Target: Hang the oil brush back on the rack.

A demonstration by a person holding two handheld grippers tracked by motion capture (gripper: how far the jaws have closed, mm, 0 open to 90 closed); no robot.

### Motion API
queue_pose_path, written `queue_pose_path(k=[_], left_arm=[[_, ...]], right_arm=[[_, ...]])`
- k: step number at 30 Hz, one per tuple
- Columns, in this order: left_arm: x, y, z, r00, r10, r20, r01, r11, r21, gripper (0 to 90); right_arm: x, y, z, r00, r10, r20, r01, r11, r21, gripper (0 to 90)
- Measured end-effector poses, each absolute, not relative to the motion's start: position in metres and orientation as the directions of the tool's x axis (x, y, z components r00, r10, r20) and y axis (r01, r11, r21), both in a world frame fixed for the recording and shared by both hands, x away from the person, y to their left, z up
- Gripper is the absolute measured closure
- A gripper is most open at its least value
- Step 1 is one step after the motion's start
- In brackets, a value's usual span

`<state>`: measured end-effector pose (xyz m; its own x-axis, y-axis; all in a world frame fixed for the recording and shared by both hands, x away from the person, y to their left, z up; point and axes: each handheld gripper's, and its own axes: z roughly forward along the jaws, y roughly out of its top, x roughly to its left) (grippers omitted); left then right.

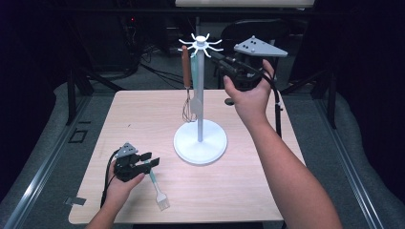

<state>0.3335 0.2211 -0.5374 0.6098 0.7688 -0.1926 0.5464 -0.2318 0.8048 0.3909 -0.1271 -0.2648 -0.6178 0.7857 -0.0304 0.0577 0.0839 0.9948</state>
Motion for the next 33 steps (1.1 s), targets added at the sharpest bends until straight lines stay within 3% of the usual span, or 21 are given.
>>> queue_pose_path(k=[19, 33], left_arm=[[0.334, 0.222, -0.538, 0.604, 0.774, -0.193, 0.548, -0.226, 0.805, 52.8], [0.335, 0.224, -0.539, 0.598, 0.777, -0.196, 0.552, -0.222, 0.804, 52.8]], right_arm=[[0.385, -0.118, -0.272, -0.631, 0.775, -0.050, 0.056, 0.109, 0.992, 89.5], [0.374, -0.123, -0.317, -0.652, 0.756, -0.058, 0.103, 0.163, 0.981, 82.0]])
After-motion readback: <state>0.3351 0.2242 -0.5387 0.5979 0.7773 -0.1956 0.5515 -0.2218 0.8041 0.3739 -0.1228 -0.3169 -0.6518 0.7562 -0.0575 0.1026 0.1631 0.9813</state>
